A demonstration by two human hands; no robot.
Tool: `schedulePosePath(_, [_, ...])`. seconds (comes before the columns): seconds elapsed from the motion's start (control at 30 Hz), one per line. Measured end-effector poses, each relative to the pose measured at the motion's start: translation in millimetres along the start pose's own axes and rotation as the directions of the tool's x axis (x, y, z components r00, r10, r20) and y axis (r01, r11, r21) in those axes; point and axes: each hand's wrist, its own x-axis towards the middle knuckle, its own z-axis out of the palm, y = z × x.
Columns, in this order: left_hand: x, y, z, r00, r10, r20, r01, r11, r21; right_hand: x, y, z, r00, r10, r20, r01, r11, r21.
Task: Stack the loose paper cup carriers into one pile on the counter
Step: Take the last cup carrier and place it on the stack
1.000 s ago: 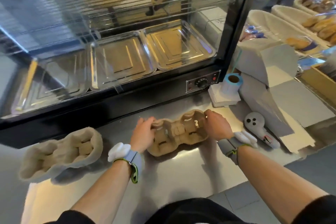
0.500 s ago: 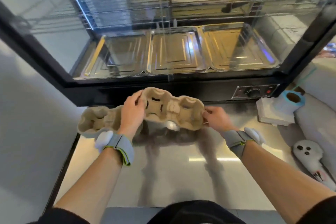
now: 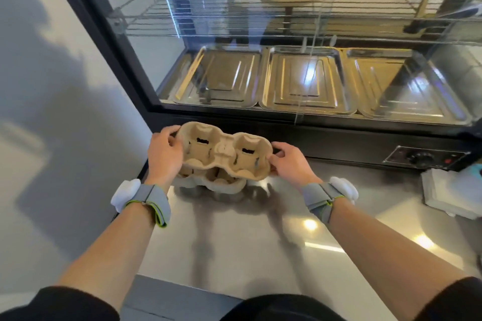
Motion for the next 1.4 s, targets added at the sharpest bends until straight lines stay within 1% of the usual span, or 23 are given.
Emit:
schedulePosePath(0.1, [10.3, -20.3, -7.3, 0.999, -0.033, 0.000, 0.032, 0.997, 0.069, 4.3, -9.1, 16.0, 1.000, 0.002, 0.022, -0.002, 1.000, -0.012])
schedulePosePath(0.17, [14.1, -27.4, -8.6, 0.999, -0.052, 0.014, 0.050, 0.994, 0.099, 8.3, -12.7, 21.8, 1.000, 0.017, 0.018, -0.017, 1.000, 0.015])
schedulePosePath(0.3, [23.5, -34.5, -9.9, 0.997, -0.076, 0.010, 0.074, 0.992, 0.100, 18.7, -16.5, 31.1, 1.000, 0.028, 0.015, -0.028, 0.999, 0.034])
schedulePosePath(0.4, [27.0, -39.7, -8.3, 0.994, -0.111, -0.003, 0.111, 0.990, 0.084, 20.8, -19.0, 36.0, 1.000, 0.013, 0.020, -0.013, 1.000, 0.014])
schedulePosePath(0.63, [38.1, -71.0, -1.9, 0.988, -0.151, 0.023, 0.145, 0.976, 0.161, 18.9, -15.4, 52.0, 0.999, 0.005, 0.045, 0.001, 0.991, -0.132])
schedulePosePath(0.73, [35.5, -81.3, 2.3, 0.982, -0.189, 0.014, 0.179, 0.948, 0.265, 15.1, -8.4, 58.2, 0.999, 0.029, 0.031, -0.021, 0.971, -0.237])
schedulePosePath(0.8, [33.4, -81.6, 4.0, 0.972, -0.230, 0.037, 0.215, 0.948, 0.236, 14.0, -4.0, 60.1, 0.997, 0.072, 0.002, -0.069, 0.966, -0.251])
schedulePosePath(0.87, [32.2, -77.4, 2.9, 0.965, -0.247, 0.083, 0.232, 0.960, 0.158, 14.5, -1.8, 60.9, 0.993, 0.121, 0.003, -0.117, 0.970, -0.212])
schedulePosePath(0.93, [33.9, -75.3, 1.9, 0.959, -0.257, 0.117, 0.242, 0.961, 0.132, 15.1, -3.6, 60.3, 0.988, 0.152, 0.026, -0.145, 0.975, -0.167])
schedulePosePath(1.07, [33.7, -71.2, 0.2, 0.953, -0.280, 0.121, 0.264, 0.956, 0.131, 15.1, -7.5, 58.3, 0.991, 0.134, 0.013, -0.128, 0.967, -0.219])
schedulePosePath(1.13, [32.9, -69.9, -0.6, 0.952, -0.272, 0.142, 0.250, 0.955, 0.158, 15.0, -7.2, 56.2, 0.989, 0.147, 0.016, -0.140, 0.967, -0.214])
schedulePosePath(1.2, [31.8, -70.2, -1.2, 0.962, -0.237, 0.138, 0.203, 0.953, 0.225, 14.4, -6.8, 53.5, 0.988, 0.150, 0.027, -0.140, 0.961, -0.239])
schedulePosePath(1.27, [27.8, -65.6, 0.5, 0.986, -0.154, 0.067, 0.128, 0.946, 0.298, 14.0, -6.7, 46.2, 0.987, 0.155, 0.038, -0.142, 0.961, -0.238])
schedulePosePath(1.3, [26.6, -63.7, 3.9, 0.997, -0.078, 0.027, 0.065, 0.945, 0.322, 14.8, -4.7, 41.5, 0.987, 0.158, 0.041, -0.144, 0.963, -0.227])
schedulePosePath(1.37, [18.7, -48.2, 10.7, 0.999, 0.036, 0.017, -0.039, 0.953, 0.300, 9.1, -1.5, 29.5, 0.988, 0.155, 0.023, -0.146, 0.966, -0.213])
schedulePosePath(1.4, [13.1, -37.2, 15.7, 0.996, 0.076, 0.040, -0.084, 0.957, 0.277, 7.2, -0.1, 22.2, 0.986, 0.164, 0.003, -0.159, 0.963, -0.216])
